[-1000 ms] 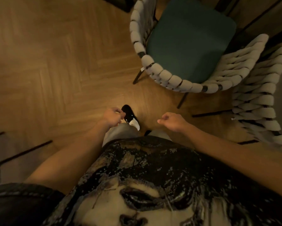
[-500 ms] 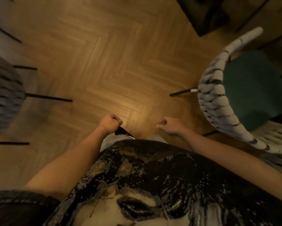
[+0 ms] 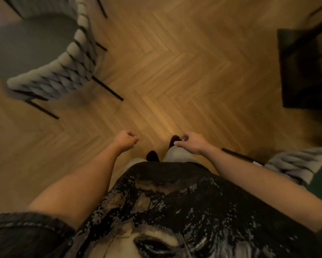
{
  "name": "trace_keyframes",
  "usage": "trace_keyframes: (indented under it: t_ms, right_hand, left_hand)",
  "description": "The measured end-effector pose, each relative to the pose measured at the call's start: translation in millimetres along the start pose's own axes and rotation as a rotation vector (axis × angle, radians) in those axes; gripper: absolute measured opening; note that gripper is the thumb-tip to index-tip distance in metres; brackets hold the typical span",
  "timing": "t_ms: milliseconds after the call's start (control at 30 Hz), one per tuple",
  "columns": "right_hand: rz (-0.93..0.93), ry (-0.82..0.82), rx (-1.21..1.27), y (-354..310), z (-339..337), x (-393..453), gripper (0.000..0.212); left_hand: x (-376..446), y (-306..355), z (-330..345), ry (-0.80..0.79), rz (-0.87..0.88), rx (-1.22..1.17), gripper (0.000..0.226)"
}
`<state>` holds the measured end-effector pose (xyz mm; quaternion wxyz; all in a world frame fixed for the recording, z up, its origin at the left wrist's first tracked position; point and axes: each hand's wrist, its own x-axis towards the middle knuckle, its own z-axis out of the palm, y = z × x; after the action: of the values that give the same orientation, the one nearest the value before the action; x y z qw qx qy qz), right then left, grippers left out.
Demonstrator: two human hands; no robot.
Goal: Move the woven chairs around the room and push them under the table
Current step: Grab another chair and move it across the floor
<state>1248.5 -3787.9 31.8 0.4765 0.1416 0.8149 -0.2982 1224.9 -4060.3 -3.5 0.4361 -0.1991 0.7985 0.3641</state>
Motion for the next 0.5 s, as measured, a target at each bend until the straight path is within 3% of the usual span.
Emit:
trace_keyframes:
  t_ms: [500]
  right_hand:
    - [-0.198, -0.102, -0.442, -199.8, -104.9, 141.1, 0.045]
  left_hand:
    - [64.7, 24.1, -135.1, 0.23, -0.147, -0.309, 0.018]
